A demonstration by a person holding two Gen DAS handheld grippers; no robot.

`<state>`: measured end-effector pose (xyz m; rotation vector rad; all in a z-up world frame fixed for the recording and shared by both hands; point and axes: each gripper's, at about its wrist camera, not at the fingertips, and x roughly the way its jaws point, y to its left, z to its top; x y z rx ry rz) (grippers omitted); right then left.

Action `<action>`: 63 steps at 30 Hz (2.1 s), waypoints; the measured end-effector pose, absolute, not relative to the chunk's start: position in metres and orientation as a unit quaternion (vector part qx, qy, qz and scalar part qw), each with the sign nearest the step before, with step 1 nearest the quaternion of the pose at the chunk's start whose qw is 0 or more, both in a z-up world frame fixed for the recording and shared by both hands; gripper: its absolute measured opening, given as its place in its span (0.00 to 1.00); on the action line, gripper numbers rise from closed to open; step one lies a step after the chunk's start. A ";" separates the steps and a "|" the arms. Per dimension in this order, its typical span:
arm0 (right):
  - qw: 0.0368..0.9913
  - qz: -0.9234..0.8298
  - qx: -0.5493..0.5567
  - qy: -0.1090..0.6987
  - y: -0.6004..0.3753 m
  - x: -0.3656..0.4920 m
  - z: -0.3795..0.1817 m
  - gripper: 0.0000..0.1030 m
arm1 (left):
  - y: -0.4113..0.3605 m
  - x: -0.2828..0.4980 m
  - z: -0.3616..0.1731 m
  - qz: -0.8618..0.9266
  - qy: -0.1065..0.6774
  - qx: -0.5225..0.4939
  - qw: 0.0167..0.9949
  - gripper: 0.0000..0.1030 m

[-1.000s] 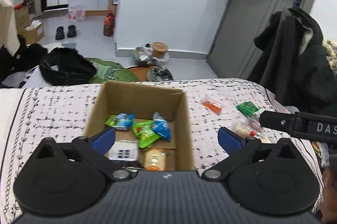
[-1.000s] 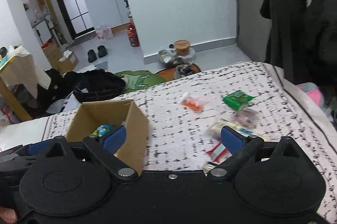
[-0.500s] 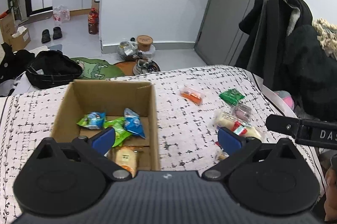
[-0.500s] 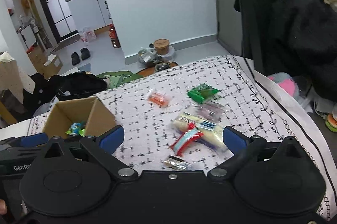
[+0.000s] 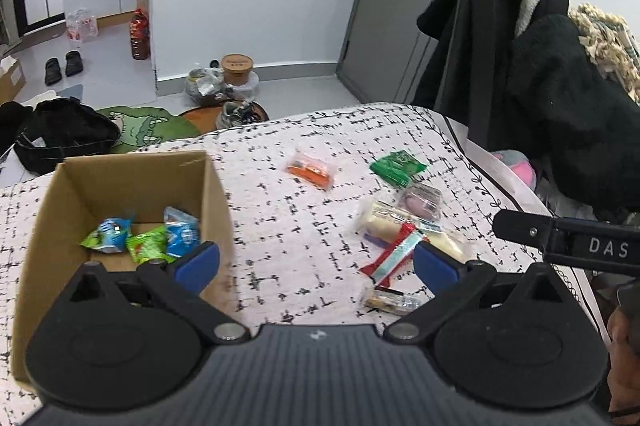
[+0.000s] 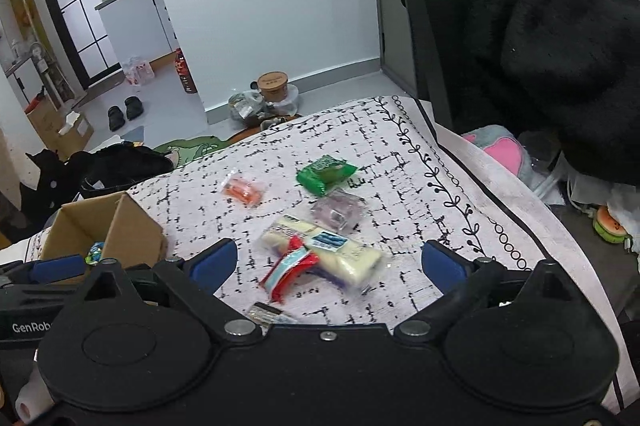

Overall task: Organize snacks
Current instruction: 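Move both tools back from the box to the snack pile, then grasp the small clear packet with the left tool while the right tool grasps the yellow bread bar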

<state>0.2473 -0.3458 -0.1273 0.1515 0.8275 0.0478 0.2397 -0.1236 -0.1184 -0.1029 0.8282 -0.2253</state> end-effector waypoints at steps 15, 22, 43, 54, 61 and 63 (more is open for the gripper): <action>0.896 0.042 0.100 0.431 -0.372 0.265 -0.156 0.64 | -0.160 0.263 -0.152 -0.116 0.445 -0.031 0.888 0.92; 0.889 0.043 0.113 0.441 -0.383 0.272 -0.168 0.64 | -0.177 0.276 -0.169 -0.103 0.465 -0.017 0.879 0.92; 0.892 0.067 0.094 0.437 -0.383 0.303 -0.198 0.55 | -0.203 0.297 -0.218 -0.076 0.516 0.025 0.853 0.92; 0.879 0.081 0.109 0.458 -0.378 0.307 -0.218 0.49 | -0.194 0.288 -0.215 -0.074 0.526 0.034 0.847 0.92; 0.867 0.086 0.120 0.476 -0.373 0.297 -0.221 0.44 | -0.185 0.277 -0.220 -0.079 0.541 0.023 0.837 0.89; 0.865 0.089 0.114 0.482 -0.369 0.293 -0.221 0.43 | -0.184 0.273 -0.219 -0.083 0.540 0.026 0.837 0.86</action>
